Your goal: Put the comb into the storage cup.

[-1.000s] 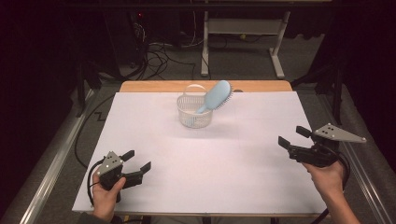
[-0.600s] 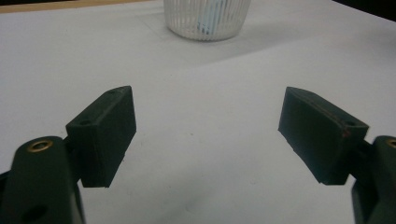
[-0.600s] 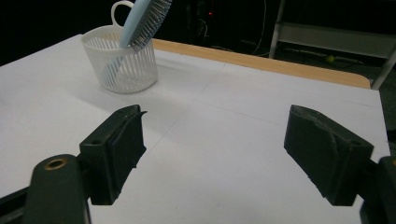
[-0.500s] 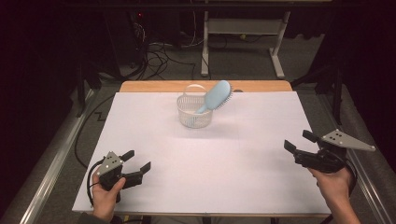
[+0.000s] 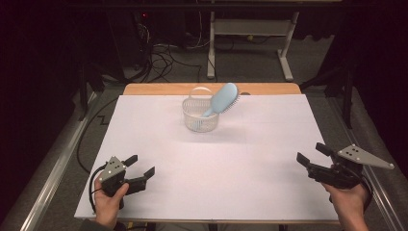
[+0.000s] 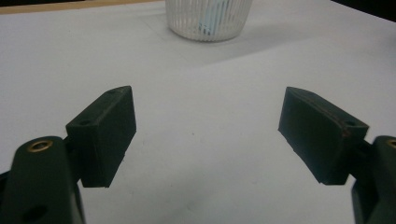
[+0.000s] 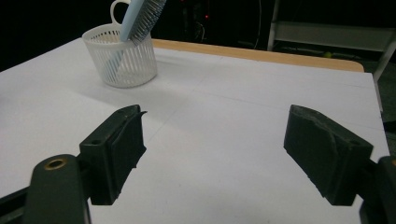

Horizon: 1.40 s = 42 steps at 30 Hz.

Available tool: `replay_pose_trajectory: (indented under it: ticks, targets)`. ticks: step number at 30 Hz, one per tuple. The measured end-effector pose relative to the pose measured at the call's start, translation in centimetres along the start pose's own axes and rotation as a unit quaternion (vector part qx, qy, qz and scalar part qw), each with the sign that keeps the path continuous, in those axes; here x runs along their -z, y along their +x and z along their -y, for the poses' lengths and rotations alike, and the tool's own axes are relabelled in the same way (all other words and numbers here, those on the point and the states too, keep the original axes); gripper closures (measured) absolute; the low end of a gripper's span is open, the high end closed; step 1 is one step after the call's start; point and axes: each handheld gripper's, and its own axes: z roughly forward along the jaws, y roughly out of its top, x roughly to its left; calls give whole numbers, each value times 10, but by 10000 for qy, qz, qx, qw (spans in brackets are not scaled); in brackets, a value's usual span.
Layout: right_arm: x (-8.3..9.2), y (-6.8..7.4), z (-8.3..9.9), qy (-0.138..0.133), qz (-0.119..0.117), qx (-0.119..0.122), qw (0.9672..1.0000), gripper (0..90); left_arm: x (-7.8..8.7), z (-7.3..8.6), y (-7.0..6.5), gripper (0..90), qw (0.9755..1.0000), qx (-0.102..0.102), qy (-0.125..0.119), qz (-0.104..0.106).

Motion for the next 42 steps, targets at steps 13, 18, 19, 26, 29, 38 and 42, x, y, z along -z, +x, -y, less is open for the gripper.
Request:
replay_pose_trajectory:
  ticks: [13,18,19,26,29,38,42]
  targets:
    - [8,4,9,-48,46,-22,10000,207,0,0,0,200,10000,-5,15,3]
    - [10,4,13,-66,55,-39,10000,207,0,0,0,200,10000,-9,15,3]
    - [11,4,14,-70,58,-59,9999,206,0,0,0,200,10000,-7,14,2]
    - [13,4,19,-62,77,-76,9999,205,0,0,0,200,10000,-13,14,1]
    - [14,4,21,-69,96,-89,9999,205,0,0,0,200,10000,-5,16,-2]
    - [15,3,28,-100,133,-173,9997,194,0,0,0,200,10000,-7,-2,7]
    - [13,2,34,-86,158,-183,9997,195,0,0,0,200,10000,-14,3,11]
